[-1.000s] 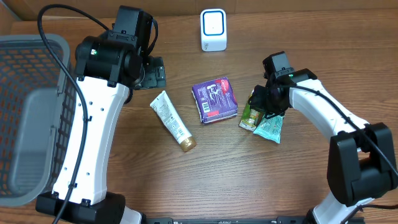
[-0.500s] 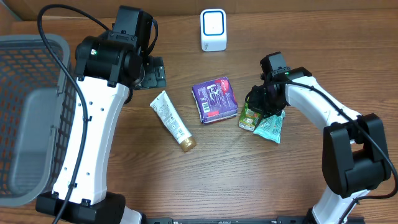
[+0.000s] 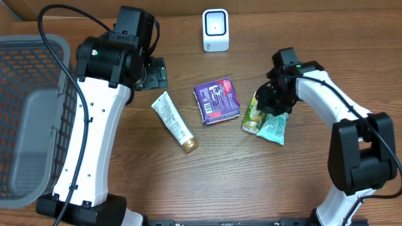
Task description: Scan the item barcode
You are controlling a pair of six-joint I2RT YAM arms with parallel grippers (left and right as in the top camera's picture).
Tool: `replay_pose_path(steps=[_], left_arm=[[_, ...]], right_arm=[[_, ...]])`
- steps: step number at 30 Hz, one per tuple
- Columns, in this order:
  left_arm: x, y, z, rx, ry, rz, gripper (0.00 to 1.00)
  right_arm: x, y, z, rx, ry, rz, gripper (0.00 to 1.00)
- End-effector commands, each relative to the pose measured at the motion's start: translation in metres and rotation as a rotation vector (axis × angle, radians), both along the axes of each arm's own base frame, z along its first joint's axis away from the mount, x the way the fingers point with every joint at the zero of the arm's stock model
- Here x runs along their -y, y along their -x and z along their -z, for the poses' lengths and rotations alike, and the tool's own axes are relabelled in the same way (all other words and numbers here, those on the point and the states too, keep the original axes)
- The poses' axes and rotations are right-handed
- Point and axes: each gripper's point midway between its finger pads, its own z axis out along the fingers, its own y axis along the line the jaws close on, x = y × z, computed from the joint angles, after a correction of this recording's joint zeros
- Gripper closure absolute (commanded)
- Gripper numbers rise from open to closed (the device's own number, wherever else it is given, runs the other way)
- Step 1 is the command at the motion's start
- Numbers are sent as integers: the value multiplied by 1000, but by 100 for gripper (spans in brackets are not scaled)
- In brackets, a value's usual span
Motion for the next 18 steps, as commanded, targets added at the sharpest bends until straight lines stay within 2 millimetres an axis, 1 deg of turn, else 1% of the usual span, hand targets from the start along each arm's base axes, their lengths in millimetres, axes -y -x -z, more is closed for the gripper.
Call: replay_pose_path(steps=[1, 2, 4, 8, 9, 13, 18], left_arm=[[-4, -1, 2, -4, -16, -3, 0], [-4, -1, 2, -4, -16, -3, 1], [-4, -1, 2, -4, -16, -3, 0], [-4, -1, 2, -4, -16, -3, 0], [-4, -1, 2, -4, -16, -3, 0], [-4, -1, 2, -4, -16, -3, 0], [-4, -1, 2, -4, -16, -4, 0]], right_arm=[[7, -24, -54, 171, -30, -6, 61], [9, -25, -57, 181, -31, -1, 60], [10, -26, -57, 182, -30, 3, 59], [10, -27, -40, 179, -3, -3, 59], [8, -30, -35, 187, -2, -13, 59], [-3, -38, -26, 235, 4, -86, 58], [-14, -36, -24, 256, 30, -156, 58]])
